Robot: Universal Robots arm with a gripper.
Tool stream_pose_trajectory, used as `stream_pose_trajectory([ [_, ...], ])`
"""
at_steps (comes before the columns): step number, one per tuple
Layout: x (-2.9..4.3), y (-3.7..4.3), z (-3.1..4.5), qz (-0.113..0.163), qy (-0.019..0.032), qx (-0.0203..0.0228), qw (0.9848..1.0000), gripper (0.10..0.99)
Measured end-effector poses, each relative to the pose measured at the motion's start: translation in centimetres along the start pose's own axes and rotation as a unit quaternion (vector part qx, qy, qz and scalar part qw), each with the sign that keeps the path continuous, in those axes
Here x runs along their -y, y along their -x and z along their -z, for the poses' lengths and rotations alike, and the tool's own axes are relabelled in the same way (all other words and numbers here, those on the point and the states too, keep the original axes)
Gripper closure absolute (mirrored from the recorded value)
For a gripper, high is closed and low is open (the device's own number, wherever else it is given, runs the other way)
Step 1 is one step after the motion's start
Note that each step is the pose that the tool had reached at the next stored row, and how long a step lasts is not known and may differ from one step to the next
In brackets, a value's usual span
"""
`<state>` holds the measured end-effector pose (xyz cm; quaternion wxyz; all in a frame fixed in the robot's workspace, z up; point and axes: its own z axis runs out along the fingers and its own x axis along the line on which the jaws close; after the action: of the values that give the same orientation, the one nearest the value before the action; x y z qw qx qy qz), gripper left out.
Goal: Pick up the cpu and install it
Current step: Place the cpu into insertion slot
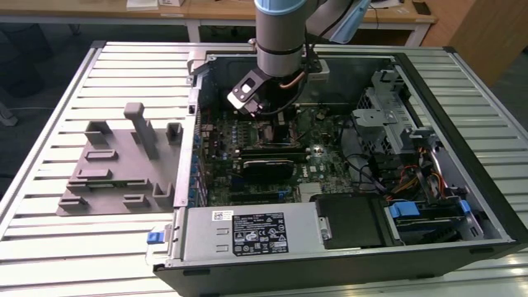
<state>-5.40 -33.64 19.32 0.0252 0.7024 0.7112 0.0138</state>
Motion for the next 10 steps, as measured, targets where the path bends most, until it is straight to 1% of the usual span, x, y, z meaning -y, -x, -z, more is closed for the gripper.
stream_pose_trajectory([
  [3,0.00,-0.01,-0.06,0.000,0.0001,-0.0020,1.0000,0.545],
  [10,0.01,-0.01,-0.25,0.000,0.0000,-0.0019,1.0000,0.545],
])
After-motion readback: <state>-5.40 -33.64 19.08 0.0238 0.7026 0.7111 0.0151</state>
